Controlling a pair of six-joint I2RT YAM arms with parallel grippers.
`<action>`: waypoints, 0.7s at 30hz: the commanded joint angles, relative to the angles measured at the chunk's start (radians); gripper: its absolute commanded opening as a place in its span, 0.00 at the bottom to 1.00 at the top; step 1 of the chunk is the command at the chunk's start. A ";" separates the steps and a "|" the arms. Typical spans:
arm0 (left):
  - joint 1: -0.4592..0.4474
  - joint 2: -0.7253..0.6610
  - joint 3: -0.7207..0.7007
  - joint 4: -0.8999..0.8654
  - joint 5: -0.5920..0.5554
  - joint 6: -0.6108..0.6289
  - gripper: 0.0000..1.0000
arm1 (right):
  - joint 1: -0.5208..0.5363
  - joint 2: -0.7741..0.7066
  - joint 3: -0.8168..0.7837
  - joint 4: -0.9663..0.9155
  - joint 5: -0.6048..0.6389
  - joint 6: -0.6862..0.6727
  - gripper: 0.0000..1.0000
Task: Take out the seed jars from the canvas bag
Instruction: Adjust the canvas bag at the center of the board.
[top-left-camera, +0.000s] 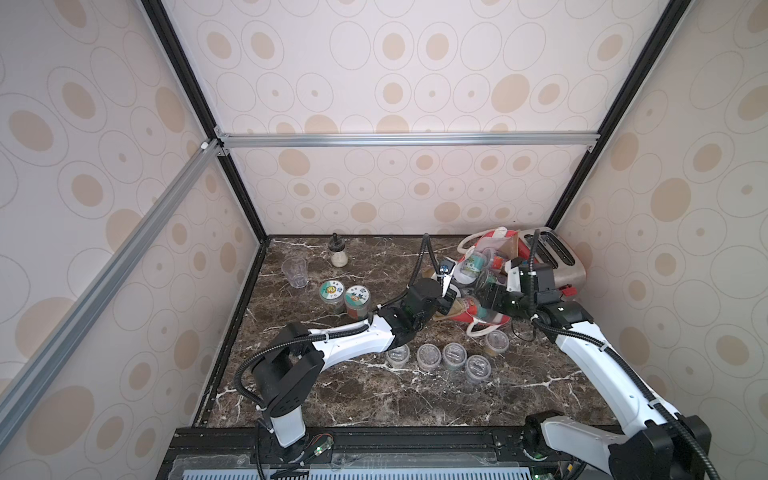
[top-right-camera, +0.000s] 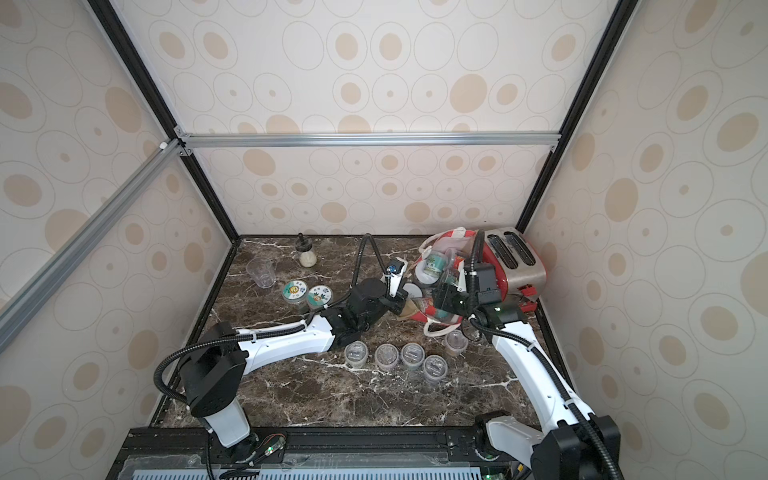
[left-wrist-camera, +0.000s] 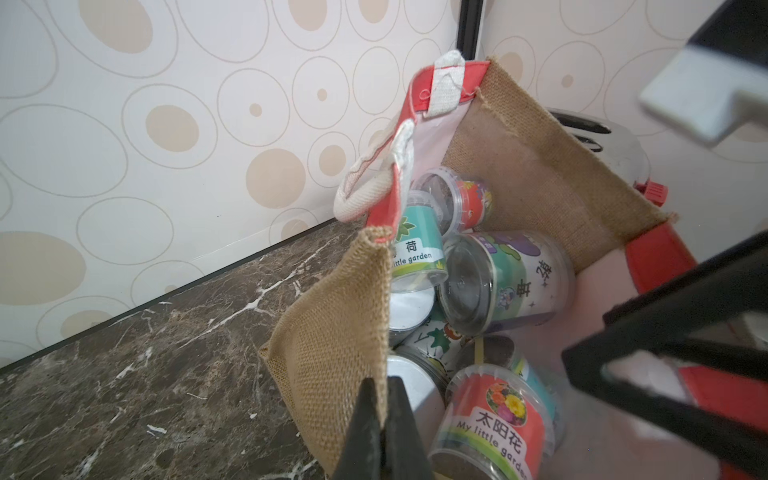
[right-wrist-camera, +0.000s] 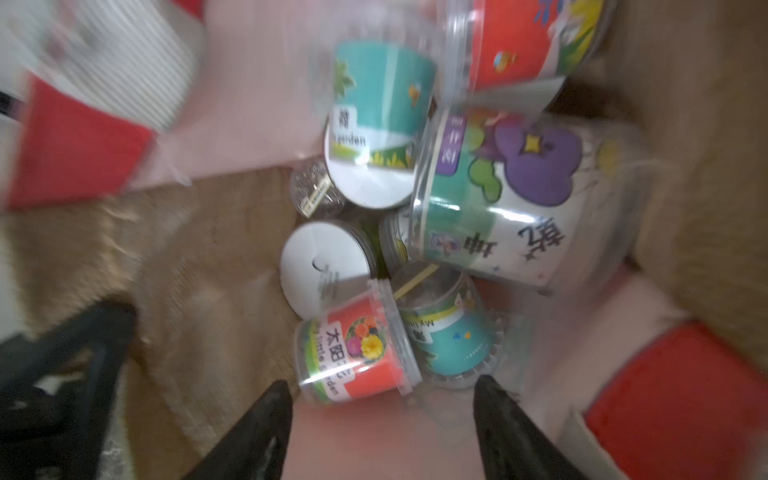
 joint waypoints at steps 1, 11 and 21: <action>-0.022 -0.041 -0.011 0.040 0.000 -0.016 0.00 | -0.024 0.016 0.061 -0.016 0.044 -0.012 0.77; -0.028 -0.044 -0.029 0.048 -0.021 -0.009 0.00 | -0.034 0.230 0.239 0.013 -0.014 0.000 0.77; -0.028 -0.042 -0.035 0.044 -0.088 -0.005 0.00 | -0.021 0.475 0.453 -0.067 -0.162 -0.080 0.75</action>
